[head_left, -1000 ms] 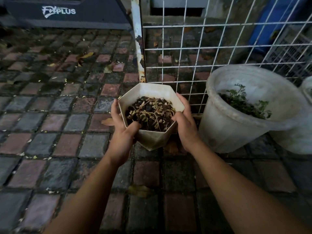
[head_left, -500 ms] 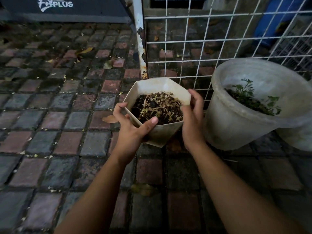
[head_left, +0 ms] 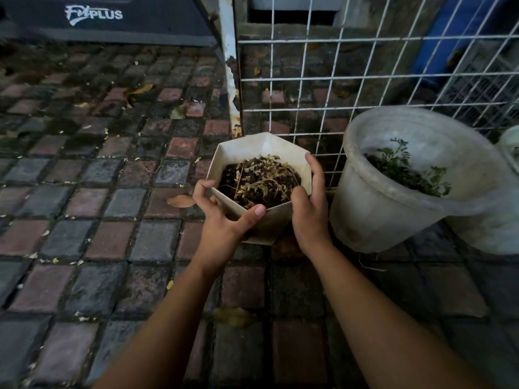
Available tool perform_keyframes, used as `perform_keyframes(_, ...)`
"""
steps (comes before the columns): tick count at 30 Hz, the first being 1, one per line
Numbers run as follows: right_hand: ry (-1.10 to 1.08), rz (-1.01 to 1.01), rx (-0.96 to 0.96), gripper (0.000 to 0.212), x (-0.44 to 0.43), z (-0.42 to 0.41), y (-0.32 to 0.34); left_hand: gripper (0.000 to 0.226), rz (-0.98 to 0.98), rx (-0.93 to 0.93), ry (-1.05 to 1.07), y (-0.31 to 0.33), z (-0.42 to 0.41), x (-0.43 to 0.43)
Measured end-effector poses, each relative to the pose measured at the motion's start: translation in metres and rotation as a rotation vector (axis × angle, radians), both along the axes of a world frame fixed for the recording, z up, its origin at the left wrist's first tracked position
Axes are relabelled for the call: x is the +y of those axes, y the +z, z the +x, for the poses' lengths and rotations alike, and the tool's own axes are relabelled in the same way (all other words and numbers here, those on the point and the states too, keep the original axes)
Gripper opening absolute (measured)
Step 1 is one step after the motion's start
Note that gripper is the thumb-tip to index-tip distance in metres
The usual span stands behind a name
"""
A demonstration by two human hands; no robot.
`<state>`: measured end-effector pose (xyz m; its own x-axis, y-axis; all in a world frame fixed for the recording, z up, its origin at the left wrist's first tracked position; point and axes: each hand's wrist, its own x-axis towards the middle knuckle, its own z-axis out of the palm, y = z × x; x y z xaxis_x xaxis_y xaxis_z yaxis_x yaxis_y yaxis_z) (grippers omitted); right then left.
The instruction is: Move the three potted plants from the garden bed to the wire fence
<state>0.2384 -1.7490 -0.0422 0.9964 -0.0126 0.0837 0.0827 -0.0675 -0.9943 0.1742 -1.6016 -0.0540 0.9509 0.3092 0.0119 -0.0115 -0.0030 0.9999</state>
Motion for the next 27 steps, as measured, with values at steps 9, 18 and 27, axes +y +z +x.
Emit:
perform_keyframes(9,-0.028,-0.007,-0.035,0.06,-0.001,-0.008,0.0,0.067,0.07,-0.102,-0.024,-0.008,0.0,0.008)
perform_keyframes(18,-0.17,0.033,-0.023,0.053,0.017,-0.023,0.004,0.064,0.09,-0.18,0.03,-0.018,0.004,0.013)
perform_keyframes(27,-0.197,0.013,-0.06,0.046,0.013,-0.015,0.004,0.067,0.063,-0.165,0.024,-0.016,0.007,0.006)
